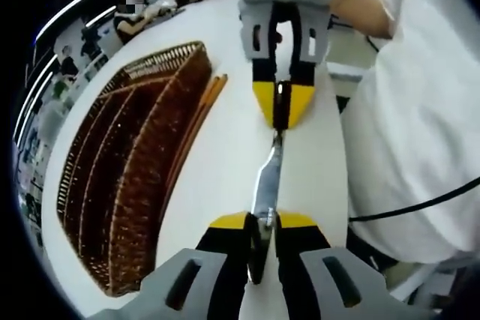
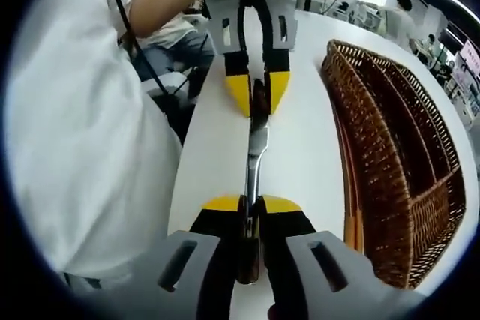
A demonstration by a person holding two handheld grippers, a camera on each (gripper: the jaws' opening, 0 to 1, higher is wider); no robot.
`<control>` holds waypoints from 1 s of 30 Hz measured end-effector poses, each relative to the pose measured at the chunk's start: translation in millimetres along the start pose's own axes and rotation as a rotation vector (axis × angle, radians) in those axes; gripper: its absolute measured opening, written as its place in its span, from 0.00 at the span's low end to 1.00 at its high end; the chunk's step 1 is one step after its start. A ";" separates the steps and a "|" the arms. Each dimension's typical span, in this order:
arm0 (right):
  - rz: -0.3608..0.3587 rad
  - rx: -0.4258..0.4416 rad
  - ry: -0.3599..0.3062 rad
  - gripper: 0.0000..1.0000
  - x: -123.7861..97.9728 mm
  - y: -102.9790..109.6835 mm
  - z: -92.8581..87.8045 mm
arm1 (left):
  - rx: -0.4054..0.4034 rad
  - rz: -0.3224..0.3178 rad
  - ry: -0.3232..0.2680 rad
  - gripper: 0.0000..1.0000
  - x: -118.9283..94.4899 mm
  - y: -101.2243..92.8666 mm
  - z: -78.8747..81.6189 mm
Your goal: Arrange the knives, forks, and spoons in their matching storage slots by inserting each utensil handle-first until every utensil is classified and aligned in the correct compartment
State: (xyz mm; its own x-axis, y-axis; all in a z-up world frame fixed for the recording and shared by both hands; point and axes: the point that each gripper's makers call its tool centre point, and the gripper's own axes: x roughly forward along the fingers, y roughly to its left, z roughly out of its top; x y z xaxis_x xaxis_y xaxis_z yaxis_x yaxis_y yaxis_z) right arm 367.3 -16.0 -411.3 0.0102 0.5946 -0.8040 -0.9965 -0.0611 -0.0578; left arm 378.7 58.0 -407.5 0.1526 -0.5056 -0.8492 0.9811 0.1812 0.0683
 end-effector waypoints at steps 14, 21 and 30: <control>-0.050 -0.067 0.003 0.07 -0.5 -1.5 1.0 | -0.038 -0.101 0.040 0.12 1.3 -0.8 0.7; -0.058 -0.051 0.010 0.07 -0.4 -2.8 0.7 | 0.010 -0.074 0.059 0.11 2.5 0.5 2.0; -0.047 0.022 0.000 0.08 -0.6 -6.1 0.3 | 0.119 0.060 0.010 0.11 -0.5 -0.4 6.2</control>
State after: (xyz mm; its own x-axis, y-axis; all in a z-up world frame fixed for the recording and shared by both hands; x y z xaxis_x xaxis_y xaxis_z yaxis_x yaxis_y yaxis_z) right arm 373.3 -15.7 -410.3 0.0575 0.5966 -0.8005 -0.9964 -0.0154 -0.0831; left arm 378.9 52.9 -403.9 0.2104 -0.4882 -0.8470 0.9776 0.1087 0.1802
